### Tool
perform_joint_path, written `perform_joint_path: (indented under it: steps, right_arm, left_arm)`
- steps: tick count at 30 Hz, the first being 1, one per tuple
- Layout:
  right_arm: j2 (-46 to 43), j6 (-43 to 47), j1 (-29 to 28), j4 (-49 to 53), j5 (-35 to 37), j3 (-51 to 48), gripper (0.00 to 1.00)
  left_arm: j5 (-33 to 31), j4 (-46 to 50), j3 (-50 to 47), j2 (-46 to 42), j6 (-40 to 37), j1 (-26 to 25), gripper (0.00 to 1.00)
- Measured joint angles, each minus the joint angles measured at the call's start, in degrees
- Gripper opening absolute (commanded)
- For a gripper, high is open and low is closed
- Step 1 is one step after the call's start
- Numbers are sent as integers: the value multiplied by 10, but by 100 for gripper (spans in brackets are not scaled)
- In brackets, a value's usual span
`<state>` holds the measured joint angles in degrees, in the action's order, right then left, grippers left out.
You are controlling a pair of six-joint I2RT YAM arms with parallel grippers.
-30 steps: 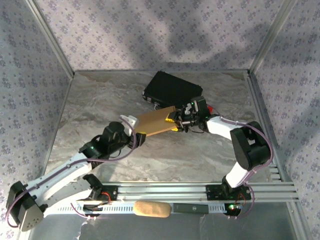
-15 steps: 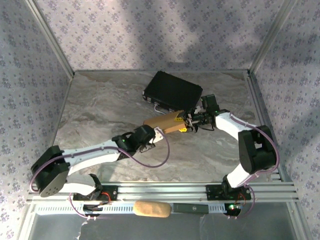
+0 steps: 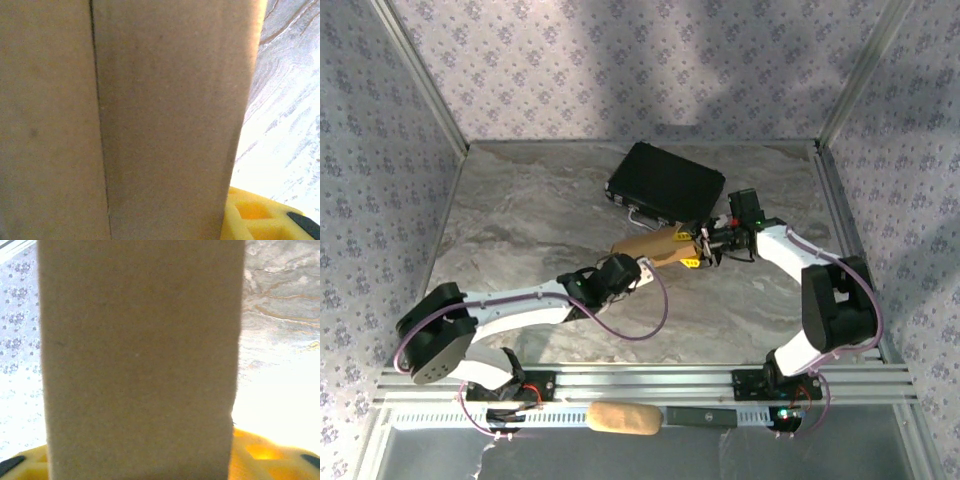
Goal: Fold the paper box
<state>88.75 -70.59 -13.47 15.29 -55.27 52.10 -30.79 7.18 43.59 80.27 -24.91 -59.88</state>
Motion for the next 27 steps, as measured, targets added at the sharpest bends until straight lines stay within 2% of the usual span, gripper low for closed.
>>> perform_joint_path:
  steps: [3, 7, 9, 14, 17, 22, 25, 27]
  right_arm:
    - [-24, 29, 14, 41, 11, 6, 74]
    - [-87, 105, 39, 129, 37, 47, 76]
    - [-129, 148, 54, 171, 58, 68, 74]
    - [-231, 247, 77, 218, 153, 87, 62]
    - [-296, 305, 52, 206, 242, 66, 55]
    - [-410, 423, -49, 132, 400, -33, 54]
    - [-404, 487, -82, 115, 440, -44, 55]
    - [-369, 522, -93, 113, 446, -32, 50]
  left_arm:
    - [19, 47, 17, -11, 8, 0, 40]
    - [62, 134, 61, -27, 26, 3, 41]
    - [96, 181, 97, -32, 34, 13, 40]
    - [182, 308, 178, -26, 40, 46, 40]
    - [222, 382, 217, 2, 39, 59, 40]
    - [262, 466, 277, 68, 28, 66, 41]
    - [285, 496, 301, 87, 16, 75, 42]
    - [299, 517, 316, 97, 8, 82, 42]
